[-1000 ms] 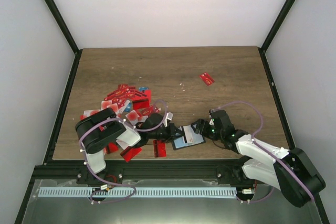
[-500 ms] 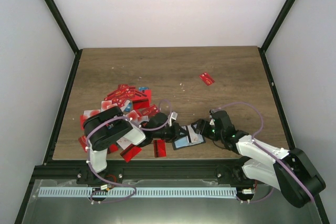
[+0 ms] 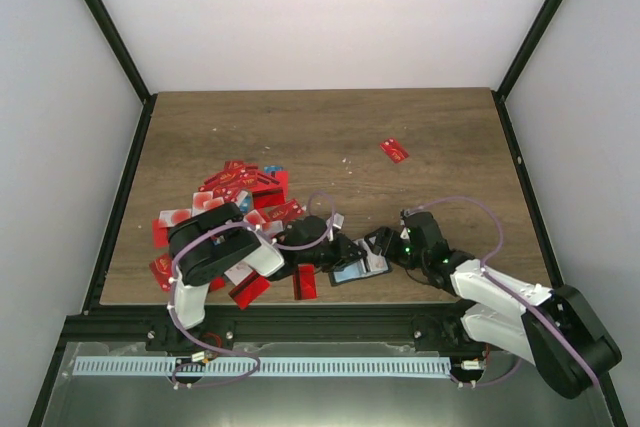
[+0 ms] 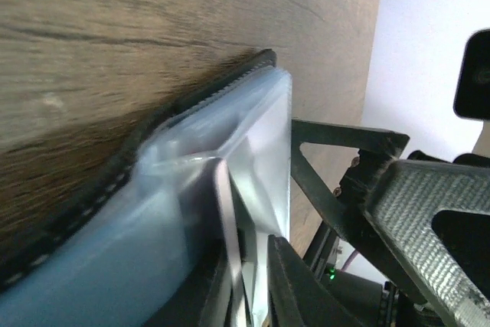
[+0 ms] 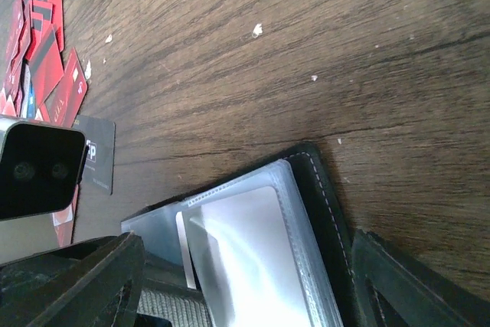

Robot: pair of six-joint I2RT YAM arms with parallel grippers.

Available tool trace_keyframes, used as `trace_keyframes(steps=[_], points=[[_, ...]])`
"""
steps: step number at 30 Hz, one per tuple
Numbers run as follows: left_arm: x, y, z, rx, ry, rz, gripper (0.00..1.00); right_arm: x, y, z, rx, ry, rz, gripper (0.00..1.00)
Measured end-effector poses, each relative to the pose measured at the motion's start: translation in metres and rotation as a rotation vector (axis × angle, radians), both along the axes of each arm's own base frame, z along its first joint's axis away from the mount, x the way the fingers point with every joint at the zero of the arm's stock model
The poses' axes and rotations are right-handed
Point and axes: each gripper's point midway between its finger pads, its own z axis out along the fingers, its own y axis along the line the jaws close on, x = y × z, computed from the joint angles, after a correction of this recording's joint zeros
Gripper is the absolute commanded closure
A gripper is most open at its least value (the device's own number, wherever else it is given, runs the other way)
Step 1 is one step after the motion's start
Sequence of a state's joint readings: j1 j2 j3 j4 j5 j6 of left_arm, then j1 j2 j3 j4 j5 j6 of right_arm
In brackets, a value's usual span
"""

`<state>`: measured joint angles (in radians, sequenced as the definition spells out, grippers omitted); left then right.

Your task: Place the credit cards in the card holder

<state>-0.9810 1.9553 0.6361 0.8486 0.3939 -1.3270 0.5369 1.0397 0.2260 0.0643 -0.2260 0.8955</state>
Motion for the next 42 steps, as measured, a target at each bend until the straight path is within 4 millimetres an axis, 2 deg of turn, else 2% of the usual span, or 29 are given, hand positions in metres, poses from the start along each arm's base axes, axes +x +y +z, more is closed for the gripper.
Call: trace_keyframes(steps=[8, 19, 22, 26, 30, 33, 38, 42], points=[[0.000, 0.004, 0.007, 0.050, -0.032, 0.008, 0.50, -0.005, -0.003, 0.000, -0.007, 0.020, -0.006, 0.23], [-0.005, 0.033, 0.024, 0.204, -0.087, 0.030, 0.16, -0.008, -0.013, 0.002, -0.086, 0.060, -0.018, 0.18], [-0.006, 0.044, 0.035, 0.232, -0.117, 0.037, 0.11, -0.007, -0.010, 0.007, -0.098, 0.046, 0.014, 0.18], [-0.004, 0.064, 0.062, 0.270, -0.185, 0.074, 0.10, -0.002, 0.004, 0.022, -0.080, 0.009, 0.097, 0.18], [0.000, 0.102, 0.083, 0.366, -0.248, 0.164, 0.09, 0.003, 0.033, 0.048, -0.041, -0.055, 0.209, 0.18], [-0.002, 0.141, 0.090, 0.454, -0.270, 0.250, 0.10, -0.004, 0.076, 0.070, -0.002, -0.111, 0.362, 0.19], [-0.016, 0.208, 0.076, 0.621, -0.233, 0.359, 0.12, -0.042, 0.156, 0.098, 0.094, -0.198, 0.659, 0.25], [-0.031, 0.246, 0.071, 0.705, -0.187, 0.407, 0.14, -0.073, 0.209, 0.100, 0.147, -0.209, 0.861, 0.32]])
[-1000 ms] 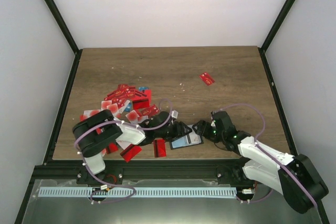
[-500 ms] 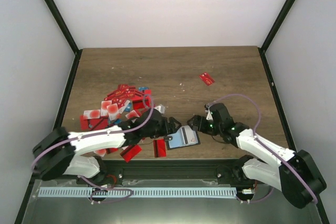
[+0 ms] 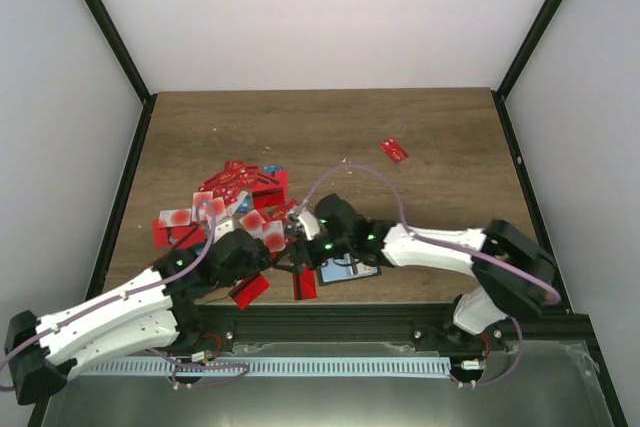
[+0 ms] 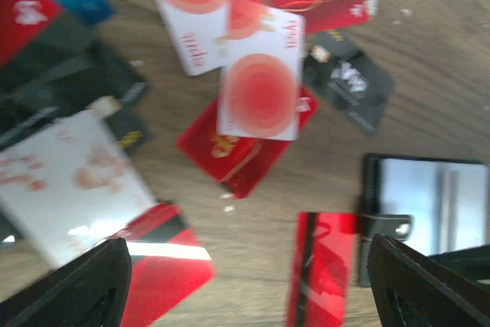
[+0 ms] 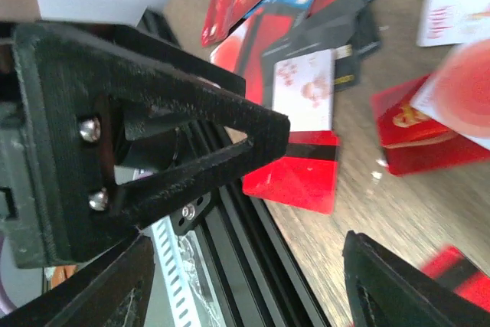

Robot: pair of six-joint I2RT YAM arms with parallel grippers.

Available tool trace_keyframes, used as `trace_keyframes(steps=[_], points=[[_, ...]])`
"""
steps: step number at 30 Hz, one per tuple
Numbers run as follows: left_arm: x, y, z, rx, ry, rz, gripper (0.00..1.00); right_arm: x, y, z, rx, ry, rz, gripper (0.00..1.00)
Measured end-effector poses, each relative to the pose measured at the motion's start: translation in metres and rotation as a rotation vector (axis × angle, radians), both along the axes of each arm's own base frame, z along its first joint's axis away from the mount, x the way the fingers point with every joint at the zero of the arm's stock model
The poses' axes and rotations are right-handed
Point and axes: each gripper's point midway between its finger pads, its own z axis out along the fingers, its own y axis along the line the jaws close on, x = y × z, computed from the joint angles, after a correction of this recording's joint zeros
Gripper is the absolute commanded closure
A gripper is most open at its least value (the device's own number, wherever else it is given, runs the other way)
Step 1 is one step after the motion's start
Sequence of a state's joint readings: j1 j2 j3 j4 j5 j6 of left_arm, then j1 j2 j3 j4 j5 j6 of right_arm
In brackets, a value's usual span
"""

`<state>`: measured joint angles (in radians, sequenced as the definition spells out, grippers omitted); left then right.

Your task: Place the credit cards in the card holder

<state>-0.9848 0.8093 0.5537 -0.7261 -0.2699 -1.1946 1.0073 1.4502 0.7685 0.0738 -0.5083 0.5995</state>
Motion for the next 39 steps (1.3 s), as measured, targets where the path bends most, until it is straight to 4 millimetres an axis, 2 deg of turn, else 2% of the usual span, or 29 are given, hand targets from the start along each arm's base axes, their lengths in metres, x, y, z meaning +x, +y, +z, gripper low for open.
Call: trace_keyframes(steps=[5, 8, 11, 18, 22, 26, 33, 36, 39], points=[[-0.020, 0.033, -0.006, 0.002, 0.040, 0.065, 0.16, -0.025, 0.047, -0.018, -0.009, 0.024, 0.164, 0.34], [-0.028, 0.048, -0.017, 0.029, 0.071, 0.102, 0.18, -0.037, 0.064, -0.031, -0.030, 0.044, 0.232, 0.37], [-0.034, 0.062, -0.031, 0.081, 0.105, 0.144, 0.22, -0.038, 0.075, -0.047, -0.056, 0.069, 0.265, 0.39], [-0.030, 0.083, -0.041, 0.128, 0.079, 0.240, 0.28, -0.021, 0.103, -0.074, -0.095, 0.081, 0.278, 0.43], [-0.021, 0.083, -0.046, 0.100, 0.054, 0.283, 0.35, -0.005, 0.106, -0.082, -0.102, 0.084, 0.253, 0.44], [-0.011, 0.084, -0.056, 0.061, 0.048, 0.324, 0.44, 0.010, 0.106, -0.083, -0.106, 0.090, 0.229, 0.44], [-0.008, 0.085, -0.069, 0.031, 0.077, 0.325, 0.45, 0.031, 0.120, -0.077, -0.076, 0.076, 0.211, 0.44], [-0.004, 0.084, -0.071, 0.008, 0.075, 0.331, 0.45, 0.032, 0.129, -0.072, -0.057, 0.075, 0.229, 0.44], [-0.003, 0.081, -0.073, -0.007, 0.076, 0.324, 0.45, 0.029, 0.131, -0.076, -0.067, 0.094, 0.242, 0.44]])
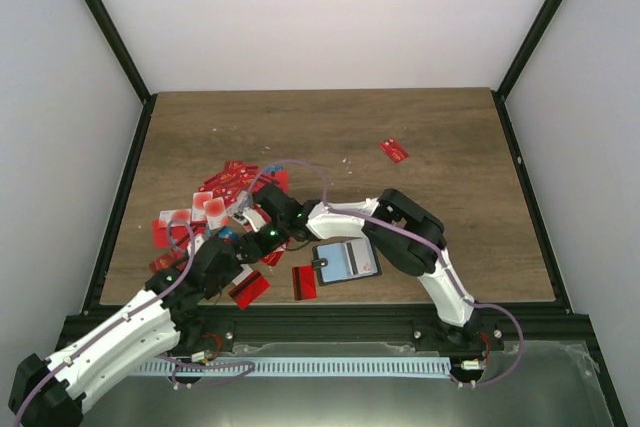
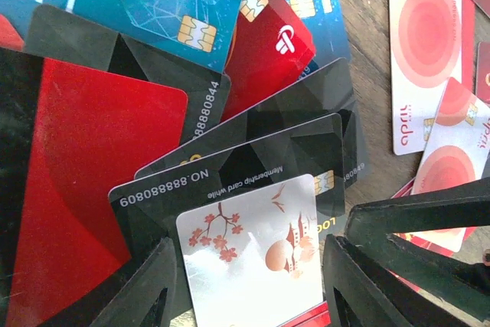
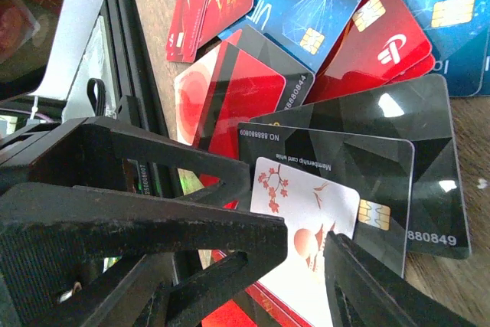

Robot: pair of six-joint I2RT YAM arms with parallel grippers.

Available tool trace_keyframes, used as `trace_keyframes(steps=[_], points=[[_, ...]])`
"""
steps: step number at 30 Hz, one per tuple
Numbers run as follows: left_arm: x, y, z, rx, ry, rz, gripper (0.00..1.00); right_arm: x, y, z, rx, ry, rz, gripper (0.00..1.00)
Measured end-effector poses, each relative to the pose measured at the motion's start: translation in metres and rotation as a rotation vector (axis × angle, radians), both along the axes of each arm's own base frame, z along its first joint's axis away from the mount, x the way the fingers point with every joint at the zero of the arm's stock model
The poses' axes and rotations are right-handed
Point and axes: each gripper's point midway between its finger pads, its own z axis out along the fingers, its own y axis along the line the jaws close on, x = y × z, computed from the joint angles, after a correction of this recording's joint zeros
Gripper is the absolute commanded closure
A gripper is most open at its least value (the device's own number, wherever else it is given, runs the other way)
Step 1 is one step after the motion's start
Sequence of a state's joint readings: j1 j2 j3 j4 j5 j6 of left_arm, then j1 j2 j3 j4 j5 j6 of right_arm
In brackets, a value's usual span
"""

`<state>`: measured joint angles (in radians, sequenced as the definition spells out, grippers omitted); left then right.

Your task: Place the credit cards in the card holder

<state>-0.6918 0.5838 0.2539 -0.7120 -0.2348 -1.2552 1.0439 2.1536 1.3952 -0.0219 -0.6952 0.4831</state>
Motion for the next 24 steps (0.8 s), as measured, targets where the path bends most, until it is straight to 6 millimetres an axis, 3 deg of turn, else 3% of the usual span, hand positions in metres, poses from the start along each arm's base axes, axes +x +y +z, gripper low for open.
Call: trace_keyframes(steps=[16, 24], points=[[-0.005, -0.006, -0.001, -0.056, 0.005, -0.022, 0.48, -0.007, -0.004, -0.003, -0.039, 0.045, 0.015, 0.45], [-0.018, -0.006, -0.003, -0.070, 0.048, -0.046, 0.67, -0.013, -0.004, -0.010, -0.055, 0.041, 0.014, 0.46]])
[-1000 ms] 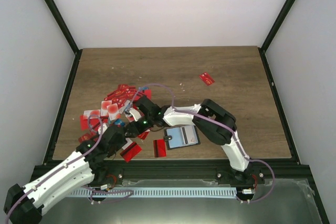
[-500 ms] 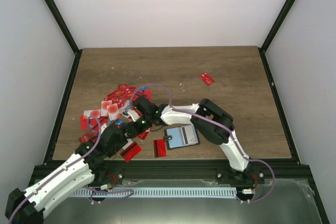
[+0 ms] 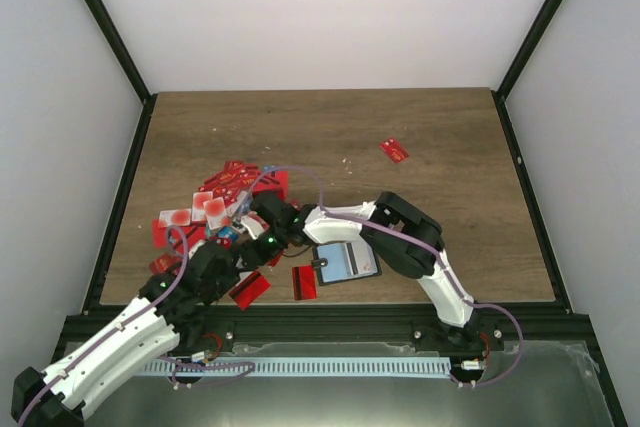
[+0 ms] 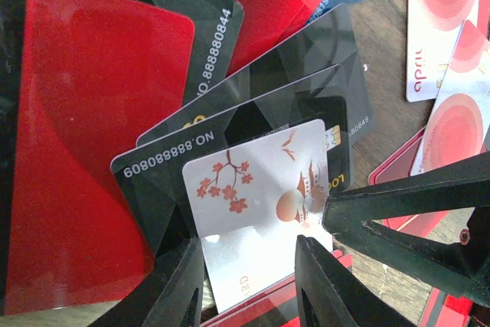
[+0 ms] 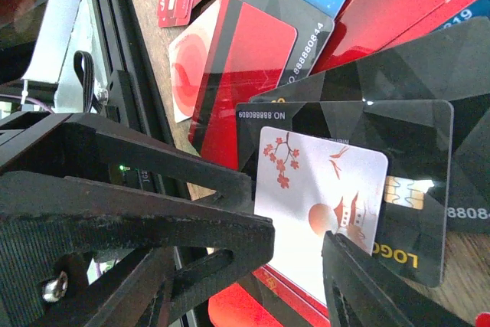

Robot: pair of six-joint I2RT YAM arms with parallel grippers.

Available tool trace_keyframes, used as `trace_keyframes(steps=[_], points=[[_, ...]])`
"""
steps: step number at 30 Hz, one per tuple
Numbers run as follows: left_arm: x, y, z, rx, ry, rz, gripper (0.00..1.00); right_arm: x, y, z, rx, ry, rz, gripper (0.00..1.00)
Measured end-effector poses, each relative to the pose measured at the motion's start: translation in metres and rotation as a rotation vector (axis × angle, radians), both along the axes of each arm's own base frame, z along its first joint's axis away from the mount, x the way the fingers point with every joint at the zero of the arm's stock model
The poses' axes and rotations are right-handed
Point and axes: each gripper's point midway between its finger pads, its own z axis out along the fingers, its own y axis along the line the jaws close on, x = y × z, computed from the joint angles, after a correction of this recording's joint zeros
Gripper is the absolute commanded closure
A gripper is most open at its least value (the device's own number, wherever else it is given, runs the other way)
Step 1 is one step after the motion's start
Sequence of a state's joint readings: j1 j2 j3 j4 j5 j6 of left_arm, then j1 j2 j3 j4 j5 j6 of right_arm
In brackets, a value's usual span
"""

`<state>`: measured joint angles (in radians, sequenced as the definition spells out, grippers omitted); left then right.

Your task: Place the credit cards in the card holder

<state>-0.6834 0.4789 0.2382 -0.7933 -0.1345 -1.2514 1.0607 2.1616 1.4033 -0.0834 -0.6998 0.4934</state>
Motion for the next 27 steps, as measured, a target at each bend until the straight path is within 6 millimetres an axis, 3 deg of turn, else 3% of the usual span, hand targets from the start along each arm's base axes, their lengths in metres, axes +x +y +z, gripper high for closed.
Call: trace_keyframes(steps=[8, 14, 16, 21, 27], points=[[-0.002, -0.003, 0.000, -0.017, 0.008, -0.010, 0.74, -0.001, -0.003, -0.005, -0.011, 0.003, -0.003, 0.46], [-0.002, -0.005, 0.001, -0.025, 0.010, -0.015, 0.70, 0.001, -0.008, -0.005, -0.013, 0.003, -0.012, 0.46], [-0.004, -0.005, 0.002, -0.024, 0.014, -0.020, 0.64, 0.009, -0.012, -0.009, -0.027, -0.009, -0.038, 0.46], [-0.005, -0.005, 0.010, -0.029, 0.014, -0.029, 0.60, 0.036, -0.021, -0.012, -0.038, -0.025, -0.102, 0.46], [-0.007, -0.005, 0.011, -0.030, 0.015, -0.029, 0.72, 0.040, -0.022, -0.012, -0.037, -0.027, -0.112, 0.47]])
